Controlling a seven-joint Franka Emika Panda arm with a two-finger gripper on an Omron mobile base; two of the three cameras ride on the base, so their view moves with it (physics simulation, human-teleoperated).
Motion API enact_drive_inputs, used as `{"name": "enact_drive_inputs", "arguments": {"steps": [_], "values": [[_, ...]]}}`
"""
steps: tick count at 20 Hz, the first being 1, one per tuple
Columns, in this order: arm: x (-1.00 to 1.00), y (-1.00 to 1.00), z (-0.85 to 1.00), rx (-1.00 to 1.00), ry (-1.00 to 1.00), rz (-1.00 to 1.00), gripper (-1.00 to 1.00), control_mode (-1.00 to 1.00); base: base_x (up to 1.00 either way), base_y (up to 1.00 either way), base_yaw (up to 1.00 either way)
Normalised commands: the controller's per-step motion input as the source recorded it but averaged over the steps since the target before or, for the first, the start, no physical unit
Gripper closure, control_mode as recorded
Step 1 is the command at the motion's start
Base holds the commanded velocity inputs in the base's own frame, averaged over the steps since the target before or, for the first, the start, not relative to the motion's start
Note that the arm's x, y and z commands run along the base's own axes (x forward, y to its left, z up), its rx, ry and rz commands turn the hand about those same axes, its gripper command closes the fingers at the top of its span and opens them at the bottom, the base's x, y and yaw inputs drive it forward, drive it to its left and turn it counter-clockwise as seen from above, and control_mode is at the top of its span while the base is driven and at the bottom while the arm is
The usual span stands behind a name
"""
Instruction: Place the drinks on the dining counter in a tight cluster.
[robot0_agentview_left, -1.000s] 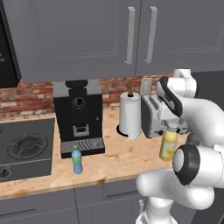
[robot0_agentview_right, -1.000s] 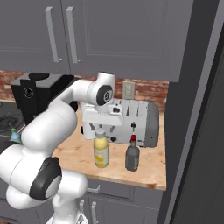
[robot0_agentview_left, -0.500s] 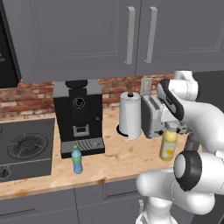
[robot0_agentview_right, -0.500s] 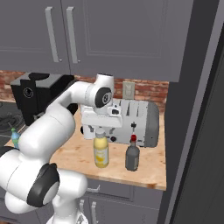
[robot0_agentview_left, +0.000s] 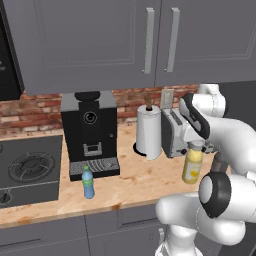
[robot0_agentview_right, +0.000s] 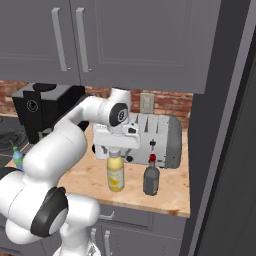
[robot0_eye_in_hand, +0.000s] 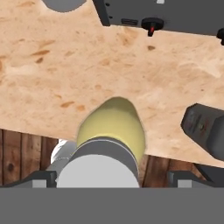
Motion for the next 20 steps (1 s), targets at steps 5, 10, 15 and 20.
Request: {"name": "enact_drive_inputs", "arguments": {"steps": [5,10,15,20], "values": [[0.00,0.00,-0.20,0.02,0.00,0.00,-1.00,-1.00,0.00,0.00,0.00],[0.00,0.00,-0.17,0.02,0.00,0.00,-1.00,-1.00,0.00,0.00,0.00],[0.00,0.00,-0.08,0.01,0.00,0.00,1.00,-1.00,0.00,0.00,0.00],[0.00,0.00,0.00,0.00,0.00,0.00,1.00,-1.00,0.00,0.00,0.00]]}}
